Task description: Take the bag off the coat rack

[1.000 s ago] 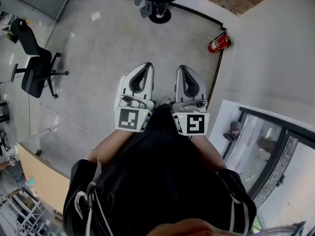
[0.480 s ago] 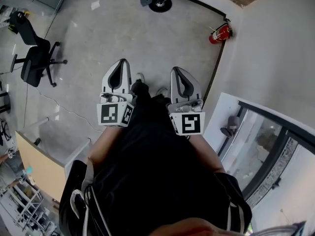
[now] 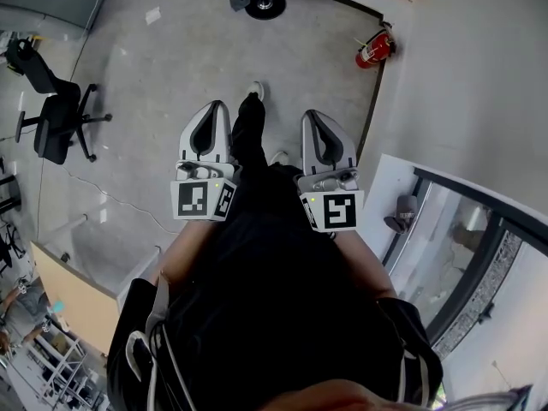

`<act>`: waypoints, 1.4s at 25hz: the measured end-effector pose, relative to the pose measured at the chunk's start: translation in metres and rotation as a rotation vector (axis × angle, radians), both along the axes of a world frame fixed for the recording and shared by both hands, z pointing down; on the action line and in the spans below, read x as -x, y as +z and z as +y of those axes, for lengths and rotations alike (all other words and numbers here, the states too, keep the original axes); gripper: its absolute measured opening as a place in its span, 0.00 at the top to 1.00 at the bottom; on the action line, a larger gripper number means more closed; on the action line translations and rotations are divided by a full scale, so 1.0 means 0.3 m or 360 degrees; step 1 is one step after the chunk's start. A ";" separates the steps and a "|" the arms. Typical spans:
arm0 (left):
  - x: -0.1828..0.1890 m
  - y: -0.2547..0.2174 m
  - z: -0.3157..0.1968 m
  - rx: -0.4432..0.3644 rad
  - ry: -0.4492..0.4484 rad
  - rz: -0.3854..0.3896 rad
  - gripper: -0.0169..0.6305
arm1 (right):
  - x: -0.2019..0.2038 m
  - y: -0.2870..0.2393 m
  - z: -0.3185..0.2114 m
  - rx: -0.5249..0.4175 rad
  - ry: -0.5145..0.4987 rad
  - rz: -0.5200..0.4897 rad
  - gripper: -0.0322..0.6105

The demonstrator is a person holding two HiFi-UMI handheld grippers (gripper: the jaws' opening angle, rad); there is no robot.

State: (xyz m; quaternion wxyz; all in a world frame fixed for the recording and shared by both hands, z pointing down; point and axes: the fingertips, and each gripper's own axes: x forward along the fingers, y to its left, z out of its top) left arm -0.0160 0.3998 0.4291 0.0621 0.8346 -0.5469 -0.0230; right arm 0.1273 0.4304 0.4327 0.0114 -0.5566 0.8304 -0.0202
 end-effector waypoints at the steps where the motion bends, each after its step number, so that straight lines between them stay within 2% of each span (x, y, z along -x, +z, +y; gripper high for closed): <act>1: -0.008 0.004 -0.009 -0.0001 0.0005 0.0008 0.95 | -0.012 0.006 -0.011 0.0010 0.0007 0.0006 0.92; 9: -0.040 0.022 -0.103 -0.0019 -0.0001 0.0045 0.95 | -0.077 -0.014 -0.128 -0.0018 0.0043 0.0081 0.92; 18: -0.101 0.012 -0.339 -0.0043 0.0055 0.0076 0.95 | -0.125 -0.012 -0.335 -0.0025 0.0082 0.0104 0.92; 24: -0.020 0.052 -0.667 -0.0002 0.0006 0.0146 0.95 | -0.121 0.013 -0.612 0.0009 0.0173 0.0117 0.92; 27: -0.011 0.070 -0.888 0.0023 0.0051 0.0164 0.95 | -0.109 0.022 -0.814 0.0023 0.0224 0.0137 0.92; 31: -0.002 -0.018 -1.121 -0.0009 0.0105 0.0200 0.95 | 0.006 -0.008 -1.039 0.0061 0.0083 0.0157 0.92; 35: 0.020 -0.056 -1.354 -0.0018 0.0110 0.0215 0.95 | 0.068 -0.037 -1.305 0.0056 0.0042 0.0222 0.92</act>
